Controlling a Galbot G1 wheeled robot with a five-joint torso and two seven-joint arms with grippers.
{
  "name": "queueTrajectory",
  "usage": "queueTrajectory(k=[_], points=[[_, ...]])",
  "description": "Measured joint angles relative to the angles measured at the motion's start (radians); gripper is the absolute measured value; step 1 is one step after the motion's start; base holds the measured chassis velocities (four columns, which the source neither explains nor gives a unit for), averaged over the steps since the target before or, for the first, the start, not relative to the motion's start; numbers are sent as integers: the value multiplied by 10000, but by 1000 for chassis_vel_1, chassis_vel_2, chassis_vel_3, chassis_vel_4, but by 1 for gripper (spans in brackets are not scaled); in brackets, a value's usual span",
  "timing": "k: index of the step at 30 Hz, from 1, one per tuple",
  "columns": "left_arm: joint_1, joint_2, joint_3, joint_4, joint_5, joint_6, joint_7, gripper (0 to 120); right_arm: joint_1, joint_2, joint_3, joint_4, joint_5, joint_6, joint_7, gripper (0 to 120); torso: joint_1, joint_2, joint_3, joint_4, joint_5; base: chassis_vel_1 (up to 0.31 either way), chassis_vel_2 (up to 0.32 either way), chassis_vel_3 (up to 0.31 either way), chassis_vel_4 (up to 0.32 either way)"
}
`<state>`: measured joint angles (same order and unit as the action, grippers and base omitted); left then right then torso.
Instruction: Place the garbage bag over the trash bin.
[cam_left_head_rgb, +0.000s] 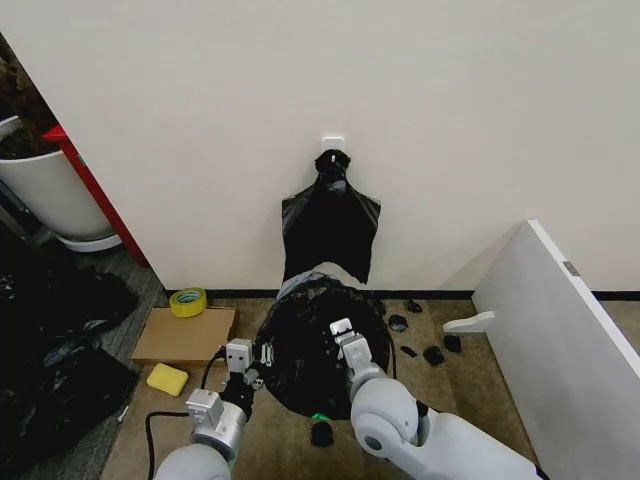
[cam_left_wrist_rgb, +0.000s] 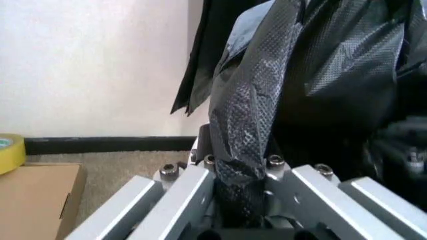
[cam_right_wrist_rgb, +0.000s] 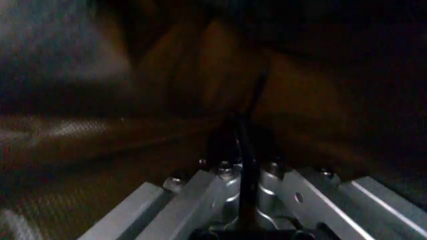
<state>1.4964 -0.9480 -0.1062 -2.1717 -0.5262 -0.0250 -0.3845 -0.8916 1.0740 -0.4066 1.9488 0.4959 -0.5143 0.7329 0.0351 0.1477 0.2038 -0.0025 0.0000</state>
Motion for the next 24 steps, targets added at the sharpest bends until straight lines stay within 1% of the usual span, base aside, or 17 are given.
queueTrajectory(k=[4,6,8,9,11,13,16,19,22,23,24], points=[[-41,23,-4,67,0,-1,2,0,-172,-138,-24,101,-478,361,-259,0,0,0,0,0,1,0,0,0,0],[-117,31,6,202,11,0,2,0,-346,-332,-79,558,-270,344,-279,0,0,0,0,-1,1,0,0,0,0],[-161,31,37,274,19,0,2,0,-424,-486,-96,975,412,-85,-43,0,0,0,0,-1,0,0,0,0,0],[-161,31,37,274,19,0,2,0,-424,-486,-96,975,412,-85,-43,0,0,0,0,-1,0,0,0,0,0],[-203,27,76,308,25,1,10,0,-437,-614,-76,1383,1642,-966,515,0,0,0,0,-1,0,0,0,0,0],[-232,27,96,310,27,3,16,0,-415,-660,-15,1578,2602,-1618,914,0,0,0,0,-1,0,0,0,0,0],[-258,47,95,291,26,10,21,0,-348,-681,-36,1615,3358,-2120,1133,0,0,0,0,0,0,0,0,0,0],[-255,80,65,238,27,14,24,0,-285,-732,-209,1525,3340,-2204,1163,0,0,0,-1,0,0,0,0,0,0],[-216,123,32,194,32,28,45,0,-229,-901,-580,1276,2283,-2206,955,0,0,0,0,0,1,0,0,0,0],[-200,137,24,192,45,30,50,0,-226,-1004,-723,1168,1637,-2206,761,0,0,0,-1,0,1,0,0,0,0],[-195,140,22,192,51,31,52,0,-226,-1049,-784,1127,1317,-2206,658,0,0,0,-1,0,0,0,0,0,0]])
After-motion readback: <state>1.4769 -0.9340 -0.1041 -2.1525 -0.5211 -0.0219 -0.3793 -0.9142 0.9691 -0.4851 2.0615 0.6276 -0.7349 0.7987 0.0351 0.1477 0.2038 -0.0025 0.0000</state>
